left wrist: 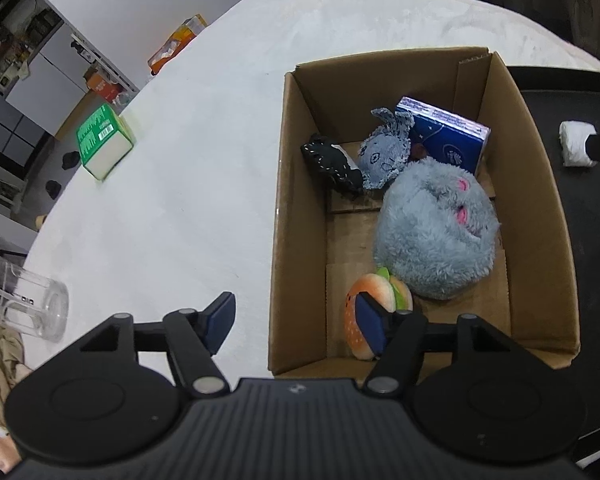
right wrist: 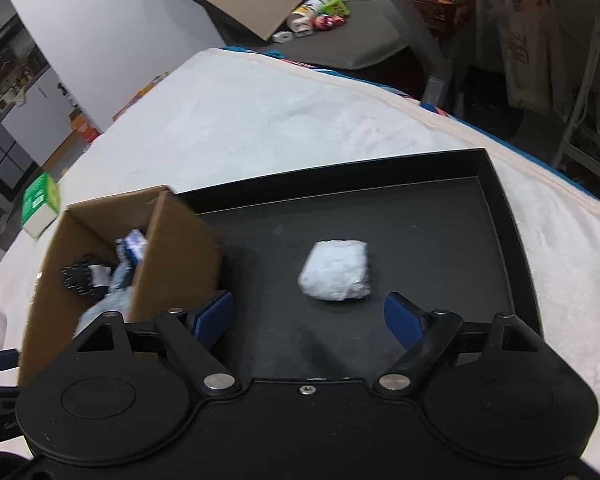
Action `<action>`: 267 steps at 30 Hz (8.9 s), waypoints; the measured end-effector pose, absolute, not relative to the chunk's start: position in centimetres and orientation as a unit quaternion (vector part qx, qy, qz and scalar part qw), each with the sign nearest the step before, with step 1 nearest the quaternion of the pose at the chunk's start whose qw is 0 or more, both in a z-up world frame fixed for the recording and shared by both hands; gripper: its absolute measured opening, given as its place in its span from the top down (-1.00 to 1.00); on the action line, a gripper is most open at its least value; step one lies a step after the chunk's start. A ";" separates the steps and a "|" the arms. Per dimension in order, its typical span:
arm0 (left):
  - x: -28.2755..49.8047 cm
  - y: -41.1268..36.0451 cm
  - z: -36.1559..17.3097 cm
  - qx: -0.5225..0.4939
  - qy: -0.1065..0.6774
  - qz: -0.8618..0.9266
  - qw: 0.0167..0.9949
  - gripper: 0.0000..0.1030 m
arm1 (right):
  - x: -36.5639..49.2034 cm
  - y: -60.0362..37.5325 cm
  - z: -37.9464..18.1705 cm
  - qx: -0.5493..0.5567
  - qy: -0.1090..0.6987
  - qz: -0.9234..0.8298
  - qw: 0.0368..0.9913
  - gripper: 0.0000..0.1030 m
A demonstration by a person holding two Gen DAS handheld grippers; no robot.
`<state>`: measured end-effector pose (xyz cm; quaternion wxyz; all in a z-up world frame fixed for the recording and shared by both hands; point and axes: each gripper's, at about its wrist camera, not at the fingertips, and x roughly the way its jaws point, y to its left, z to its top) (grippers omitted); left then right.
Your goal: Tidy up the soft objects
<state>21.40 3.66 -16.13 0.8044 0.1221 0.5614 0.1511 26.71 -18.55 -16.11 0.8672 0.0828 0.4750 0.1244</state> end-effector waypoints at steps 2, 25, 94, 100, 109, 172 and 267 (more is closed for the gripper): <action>21.6 3.4 -16.3 0.129 0.564 0.152 0.801 -0.29 | 27.2 -18.9 -16.6 0.081 0.476 0.117 0.868 -0.64; 22.3 2.0 -17.0 0.164 0.569 0.162 0.789 -0.32 | 30.5 -18.3 -20.4 0.034 0.491 0.070 0.868 -0.33; 18.4 11.0 -14.8 -0.113 0.521 0.079 0.842 0.69 | 21.0 -5.3 -7.6 -0.029 0.421 0.199 0.884 0.14; 18.2 11.4 -15.0 -0.120 0.521 0.079 0.842 0.79 | 20.9 -3.5 -7.5 -0.038 0.423 0.211 0.880 0.13; 18.0 12.2 -15.1 -0.142 0.517 0.072 0.841 0.79 | 21.2 -1.3 -8.2 -0.042 0.436 0.226 0.870 0.12; 14.5 4.0 -6.7 -0.056 0.486 0.026 0.872 -0.74 | 15.6 -16.6 -6.1 0.045 0.444 0.135 0.885 -1.00; -10.5 1.8 6.0 -0.032 0.319 0.034 0.947 -0.99 | -7.2 -22.6 6.4 0.027 0.289 0.122 0.949 -1.00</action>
